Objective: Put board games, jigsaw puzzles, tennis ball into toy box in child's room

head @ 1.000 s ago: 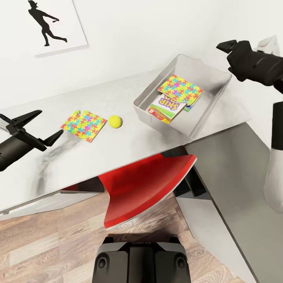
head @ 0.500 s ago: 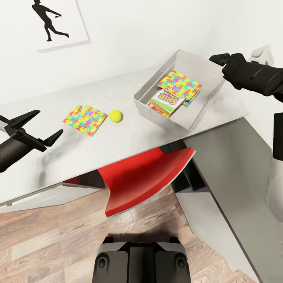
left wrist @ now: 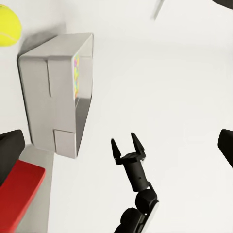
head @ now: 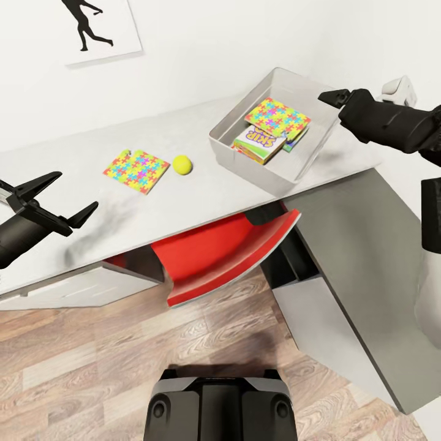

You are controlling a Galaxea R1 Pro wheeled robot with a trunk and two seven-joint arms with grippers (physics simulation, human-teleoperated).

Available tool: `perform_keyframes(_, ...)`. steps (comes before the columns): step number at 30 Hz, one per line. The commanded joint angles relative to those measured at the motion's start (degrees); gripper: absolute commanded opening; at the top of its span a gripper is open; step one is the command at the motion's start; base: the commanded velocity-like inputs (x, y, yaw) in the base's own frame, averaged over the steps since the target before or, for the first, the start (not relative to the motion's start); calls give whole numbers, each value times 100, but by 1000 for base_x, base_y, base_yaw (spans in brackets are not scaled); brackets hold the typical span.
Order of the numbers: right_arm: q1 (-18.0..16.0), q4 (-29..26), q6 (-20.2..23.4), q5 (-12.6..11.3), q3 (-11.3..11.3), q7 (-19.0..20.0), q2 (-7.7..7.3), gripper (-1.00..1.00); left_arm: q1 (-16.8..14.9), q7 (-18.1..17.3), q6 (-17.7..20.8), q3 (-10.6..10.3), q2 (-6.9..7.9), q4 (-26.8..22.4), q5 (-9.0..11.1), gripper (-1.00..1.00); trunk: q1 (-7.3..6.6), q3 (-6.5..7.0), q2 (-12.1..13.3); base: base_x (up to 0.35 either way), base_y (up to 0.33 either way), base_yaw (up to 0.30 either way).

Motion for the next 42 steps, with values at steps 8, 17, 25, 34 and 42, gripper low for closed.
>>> perform_keyframes(8, 8, -5, 0, -55, 79, -97, 13, 100, -3, 25, 19, -3, 1, 0, 20, 100, 3, -7, -9, -29, 0, 145)
perform_keyframes(17, 11, -2, 58, -56, 102, -117, 35, 100, -3, 37, 19, -4, 6, 0, 20, 100, 3, -7, -9, -6, 0, 262)
perform_keyframes(25, 11, -1, 175, -56, 109, -122, 51, 100, -3, 45, 19, -4, 9, 0, 20, 100, 3, -7, -9, -1, 0, 288)
perform_keyframes(34, 11, -2, 206, -56, 116, -124, 75, 100, -3, 58, 19, -4, 8, 0, 20, 100, 3, -7, -9, 0, 0, 294)
perform_keyframes(42, 11, -1, 216, -48, 114, -124, 64, 100, -3, 65, 19, -4, 5, 0, 20, 100, 3, -7, -9, 0, 0, 295)
